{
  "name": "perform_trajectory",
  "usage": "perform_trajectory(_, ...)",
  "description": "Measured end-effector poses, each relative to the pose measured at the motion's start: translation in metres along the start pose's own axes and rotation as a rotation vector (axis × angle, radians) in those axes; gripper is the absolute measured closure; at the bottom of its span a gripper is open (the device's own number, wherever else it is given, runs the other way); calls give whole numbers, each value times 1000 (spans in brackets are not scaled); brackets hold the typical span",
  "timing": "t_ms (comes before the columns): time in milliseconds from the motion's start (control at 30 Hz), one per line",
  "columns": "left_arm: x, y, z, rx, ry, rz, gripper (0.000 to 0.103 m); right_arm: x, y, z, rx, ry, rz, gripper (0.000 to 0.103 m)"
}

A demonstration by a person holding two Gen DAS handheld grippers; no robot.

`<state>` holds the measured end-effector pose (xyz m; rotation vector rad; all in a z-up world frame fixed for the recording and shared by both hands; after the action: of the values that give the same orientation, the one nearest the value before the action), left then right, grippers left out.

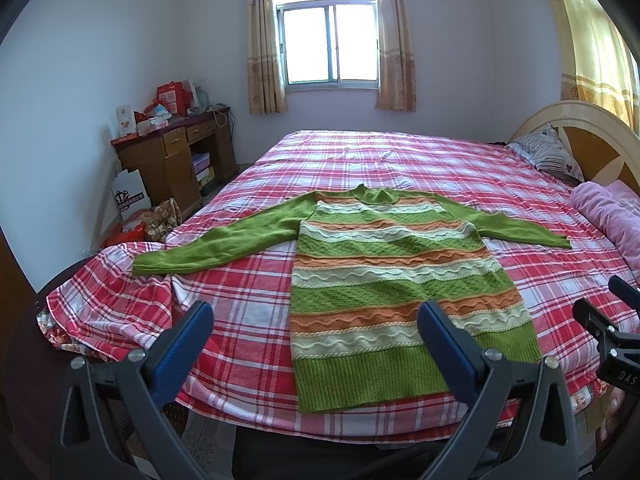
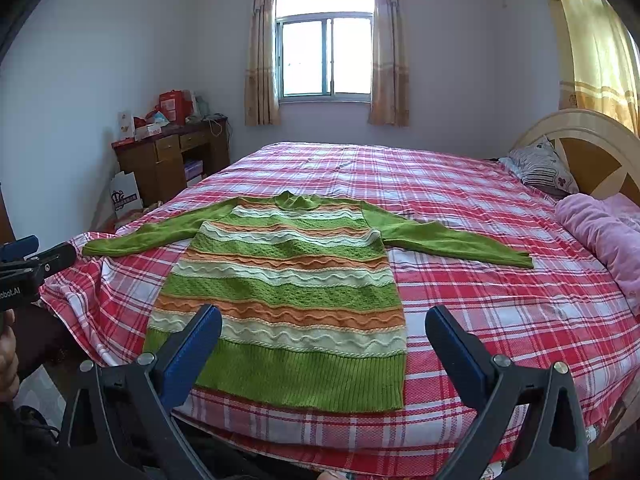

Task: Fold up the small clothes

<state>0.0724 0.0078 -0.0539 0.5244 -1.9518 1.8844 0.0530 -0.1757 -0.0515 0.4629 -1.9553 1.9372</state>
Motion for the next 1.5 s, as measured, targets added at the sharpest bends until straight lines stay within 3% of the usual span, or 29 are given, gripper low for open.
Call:
perform_trajectory(900, -16, 7, -1, -9, -11, -31, 0, -17, 7, 6, 10, 6, -32, 1)
perform_trajectory(1300, -96, 1, -2, -68, -98, -106, 0, -88, 10, 69, -89, -22, -76, 1)
perform_trajectory(1500, -143, -8, 0, -93, -117, -138, 0, -130, 5, 110, -133, 18, -111, 1)
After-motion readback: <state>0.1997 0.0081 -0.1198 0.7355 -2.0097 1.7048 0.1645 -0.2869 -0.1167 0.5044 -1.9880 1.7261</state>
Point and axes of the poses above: each gripper's, at about its wrist camera, not at the fingertips, and x roughly against the way its jaws point, z to its right, y to its underside, the point moved 8 cm from there along -x, roughly the way its jaws point, and after that the axes turned 2 degrees about z, right-handed, at the moved point
